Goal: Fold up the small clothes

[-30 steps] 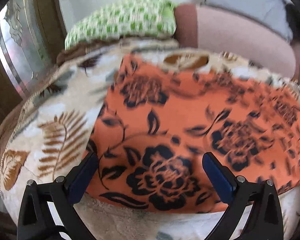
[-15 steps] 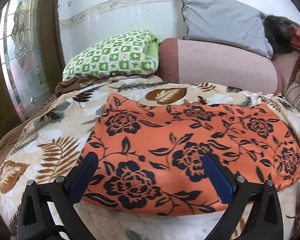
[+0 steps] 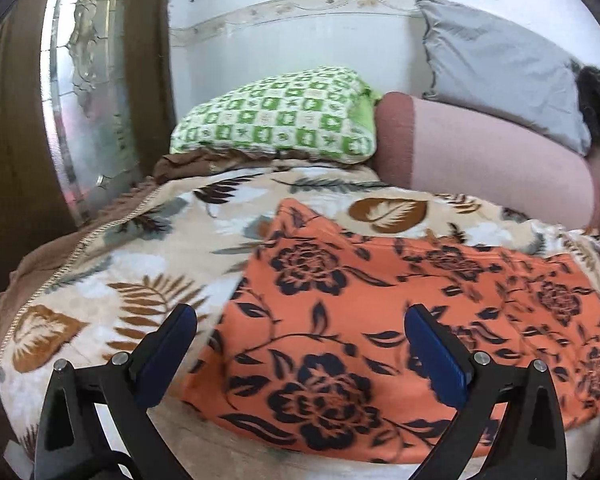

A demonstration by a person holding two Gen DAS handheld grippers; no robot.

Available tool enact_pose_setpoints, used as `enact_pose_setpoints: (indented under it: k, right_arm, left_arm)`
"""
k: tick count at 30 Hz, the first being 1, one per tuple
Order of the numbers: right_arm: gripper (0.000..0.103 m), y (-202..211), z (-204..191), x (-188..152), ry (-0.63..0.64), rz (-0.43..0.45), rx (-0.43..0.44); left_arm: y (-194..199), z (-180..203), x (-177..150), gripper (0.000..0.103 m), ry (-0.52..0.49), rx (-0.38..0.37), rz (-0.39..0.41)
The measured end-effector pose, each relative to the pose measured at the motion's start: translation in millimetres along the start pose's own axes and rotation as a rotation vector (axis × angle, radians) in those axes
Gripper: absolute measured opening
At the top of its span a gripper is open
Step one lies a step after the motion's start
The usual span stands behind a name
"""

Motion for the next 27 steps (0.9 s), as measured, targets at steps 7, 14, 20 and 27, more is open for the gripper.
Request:
enact_pose_setpoints:
  k: [7,14,20,27]
  right_arm:
    - [0.069,-8.4,13.9,3.4,-0.044,0.044,-0.051]
    - [0.069,-29.6,4.8,18.2,-0.038,0.082,-0.043]
    - [0.055,-55.7,-6.2,18.6,-0.096,0.082,0.013]
    - [0.02,-51.9,-46.7,15.4,0.111,0.159,-0.027]
  left_arm:
    - [-4.6,14.7,-4.6,0.103,-0.05,-0.069,-0.056]
    - [-9.0,16.2,-13.2,0.103,-0.02,-0.116,-0.125]
    - [-21.5,2.1,-29.2,0.103,-0.054,-0.073,-0.227]
    - [-26.3,-58.8,-18.4,0.103,-0.007,0.016,-0.225]
Point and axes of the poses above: each gripper's, at about its wrist camera, not at the fingertips, and y roughly against the way its jaws point, z to its right, x to its top, the point moved 9 cm from there along -y, roughly the way its jaws point, and after that the axes turned 11 degrees about z, right-handed, at the moved point
